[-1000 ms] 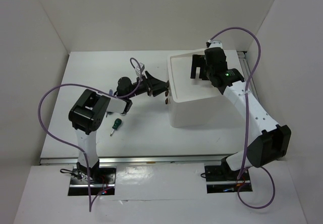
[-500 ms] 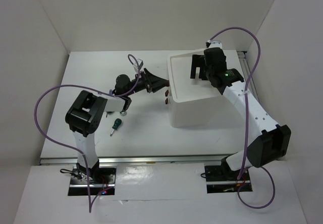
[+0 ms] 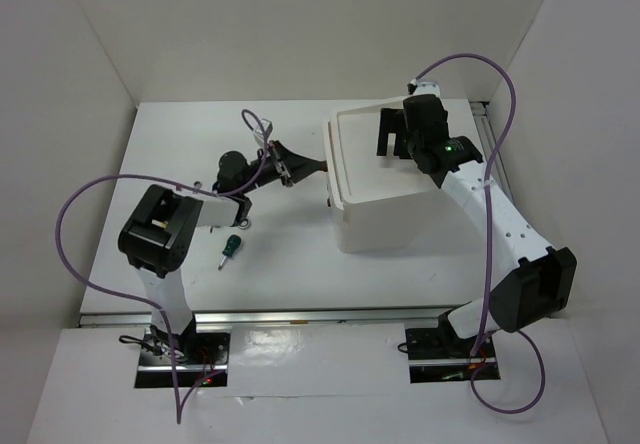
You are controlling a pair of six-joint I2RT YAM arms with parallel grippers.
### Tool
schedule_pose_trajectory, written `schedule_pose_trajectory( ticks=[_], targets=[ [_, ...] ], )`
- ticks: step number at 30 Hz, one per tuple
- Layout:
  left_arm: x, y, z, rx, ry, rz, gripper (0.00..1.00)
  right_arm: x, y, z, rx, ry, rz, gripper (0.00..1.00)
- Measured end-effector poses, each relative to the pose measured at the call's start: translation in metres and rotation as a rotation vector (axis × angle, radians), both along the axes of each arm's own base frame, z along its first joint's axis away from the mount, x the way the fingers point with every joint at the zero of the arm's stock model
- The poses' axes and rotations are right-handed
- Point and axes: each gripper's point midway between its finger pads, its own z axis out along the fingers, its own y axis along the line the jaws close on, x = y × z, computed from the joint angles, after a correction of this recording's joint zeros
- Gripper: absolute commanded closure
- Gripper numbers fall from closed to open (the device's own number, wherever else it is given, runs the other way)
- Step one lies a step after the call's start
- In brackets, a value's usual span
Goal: Sort the tools into containers
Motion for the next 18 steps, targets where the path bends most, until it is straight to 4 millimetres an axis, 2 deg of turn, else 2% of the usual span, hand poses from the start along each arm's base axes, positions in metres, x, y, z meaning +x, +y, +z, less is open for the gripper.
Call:
schedule_pose_trajectory(
  ticks=[3, 6, 8, 9, 12, 17, 18],
  targets=[
    [0.000, 0.036, 0.002, 0.017, -0.017, 0.061, 1.00, 0.000, 0.000, 0.000, 0.002, -0.001, -0.001, 0.00],
    [0.005, 0.075, -0.006, 0.034, -0.009, 0.129, 1.00, 0.002, 0.001, 0.000, 0.008, -0.010, 0.000, 0.00],
    [0.004, 0.091, -0.007, 0.042, -0.007, 0.154, 1.00, 0.002, 0.001, 0.000, 0.009, -0.011, 0.001, 0.00],
    [0.002, 0.096, -0.006, 0.048, -0.008, 0.162, 0.72, 0.002, 0.001, -0.001, 0.009, -0.010, 0.001, 0.00],
    [0.001, 0.106, -0.003, 0.087, -0.030, 0.188, 0.15, 0.002, 0.001, -0.001, 0.009, -0.009, 0.000, 0.00],
    [0.004, 0.126, 0.004, 0.195, -0.043, 0.272, 0.00, 0.002, 0.001, -0.001, 0.010, -0.010, 0.000, 0.00],
    [0.007, 0.132, 0.006, 0.232, -0.036, 0.304, 0.00, 0.002, 0.001, -0.001, 0.011, -0.010, 0.000, 0.00]
  ],
)
